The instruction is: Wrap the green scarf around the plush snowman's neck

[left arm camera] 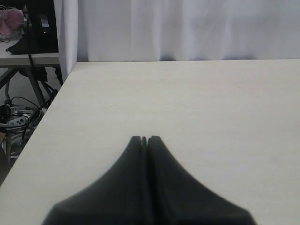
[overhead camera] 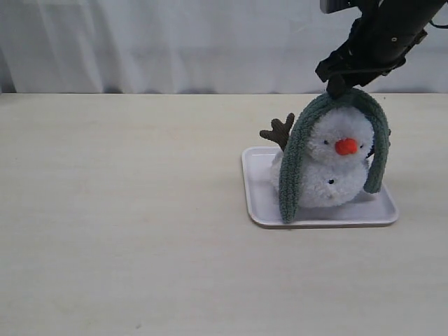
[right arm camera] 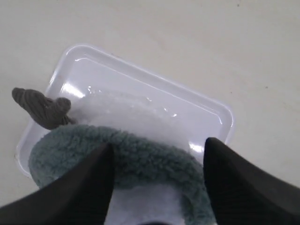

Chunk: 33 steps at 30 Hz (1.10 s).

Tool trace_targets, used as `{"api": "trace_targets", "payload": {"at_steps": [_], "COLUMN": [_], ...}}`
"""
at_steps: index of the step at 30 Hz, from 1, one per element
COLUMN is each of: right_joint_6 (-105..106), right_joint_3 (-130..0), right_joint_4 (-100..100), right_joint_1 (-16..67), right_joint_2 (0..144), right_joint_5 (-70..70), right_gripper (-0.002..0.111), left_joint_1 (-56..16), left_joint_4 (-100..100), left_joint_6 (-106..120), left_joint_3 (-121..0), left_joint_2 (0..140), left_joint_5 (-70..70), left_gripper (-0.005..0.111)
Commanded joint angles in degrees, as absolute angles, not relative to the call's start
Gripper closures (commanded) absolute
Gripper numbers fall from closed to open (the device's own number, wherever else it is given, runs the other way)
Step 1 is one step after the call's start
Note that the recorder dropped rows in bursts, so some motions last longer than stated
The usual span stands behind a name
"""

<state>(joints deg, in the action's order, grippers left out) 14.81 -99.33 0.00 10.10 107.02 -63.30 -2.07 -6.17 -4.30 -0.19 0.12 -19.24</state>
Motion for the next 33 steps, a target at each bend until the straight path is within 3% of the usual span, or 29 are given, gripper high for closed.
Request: {"api": "trace_targets", "payload": {"at_steps": [1, 9, 13, 19, 33], "right_joint_6": [14.23, 12.80, 12.79, 12.39, 10.69], "right_joint_3": [-99.91, -97.39, -91.32, -83.55, -83.24], "right_joint_4": [-0.86, 2.40, 2.62, 2.62, 2.62], "right_joint_1": [9.85, 9.85, 9.85, 9.85, 9.85], "right_joint_2": [105.43, 97.44, 95.20, 95.97, 101.04], "right_joint_5": [-64.78, -64.26, -61.37, -53.34, -45.12], "right_gripper": [0.060, 0.085, 0.104, 0.104, 0.104], "left_joint_1": [-1.99, -1.99, -1.99, -1.99, -1.99], "left_joint_4": [-5.92, -5.92, -5.92, -5.92, -5.92], "left_joint_6": [-4.36, -4.36, -4.36, -4.36, -4.36], "left_joint_3": [0.00, 0.00, 0.00, 0.00, 0.00], "left_joint_2": [0.00, 0.00, 0.00, 0.00, 0.00], "left_joint_5": [-18.51, -18.51, -18.51, -18.51, -18.51], "left_gripper": [0.107, 0.107, 0.107, 0.107, 0.107]}}
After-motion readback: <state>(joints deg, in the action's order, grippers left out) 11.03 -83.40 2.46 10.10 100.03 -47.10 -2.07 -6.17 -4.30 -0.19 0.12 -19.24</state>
